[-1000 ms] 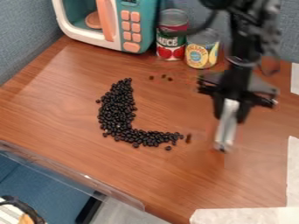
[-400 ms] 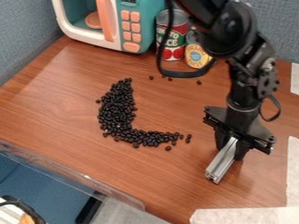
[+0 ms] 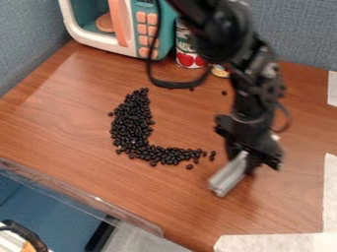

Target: Sweep into pile

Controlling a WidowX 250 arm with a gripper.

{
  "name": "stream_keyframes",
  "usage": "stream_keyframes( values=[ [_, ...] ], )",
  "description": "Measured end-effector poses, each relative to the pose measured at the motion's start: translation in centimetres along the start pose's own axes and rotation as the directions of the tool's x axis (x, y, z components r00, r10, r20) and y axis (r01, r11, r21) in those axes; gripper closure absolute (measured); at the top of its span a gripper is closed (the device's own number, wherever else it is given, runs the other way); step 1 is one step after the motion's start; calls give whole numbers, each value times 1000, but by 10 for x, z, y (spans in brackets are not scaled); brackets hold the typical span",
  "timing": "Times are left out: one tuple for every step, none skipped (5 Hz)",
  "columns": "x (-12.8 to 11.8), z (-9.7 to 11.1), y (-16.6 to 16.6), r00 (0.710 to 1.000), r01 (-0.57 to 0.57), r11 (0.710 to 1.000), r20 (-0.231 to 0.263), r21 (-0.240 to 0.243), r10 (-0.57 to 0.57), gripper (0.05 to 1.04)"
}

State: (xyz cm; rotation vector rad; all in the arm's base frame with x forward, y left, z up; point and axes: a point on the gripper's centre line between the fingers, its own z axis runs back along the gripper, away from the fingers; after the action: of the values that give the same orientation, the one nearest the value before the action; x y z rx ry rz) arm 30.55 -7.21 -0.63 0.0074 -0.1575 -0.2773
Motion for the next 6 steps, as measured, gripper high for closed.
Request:
stream_keyframes(
  values=[
    [-21, 2, 32, 999, -16, 1000, -30, 21, 16, 716],
    [-33, 3, 49, 999, -34, 999, -29, 23, 35, 716],
    [-37, 5, 64, 999, -33, 999, -39, 25, 33, 716],
    [-39, 6, 81, 999, -12, 999, -49, 51, 14, 716],
    [-39, 7, 95, 999, 1, 997, -53, 76, 3, 716],
    [-38, 7, 111, 999, -6, 996, -53, 94, 11, 716]
  ],
)
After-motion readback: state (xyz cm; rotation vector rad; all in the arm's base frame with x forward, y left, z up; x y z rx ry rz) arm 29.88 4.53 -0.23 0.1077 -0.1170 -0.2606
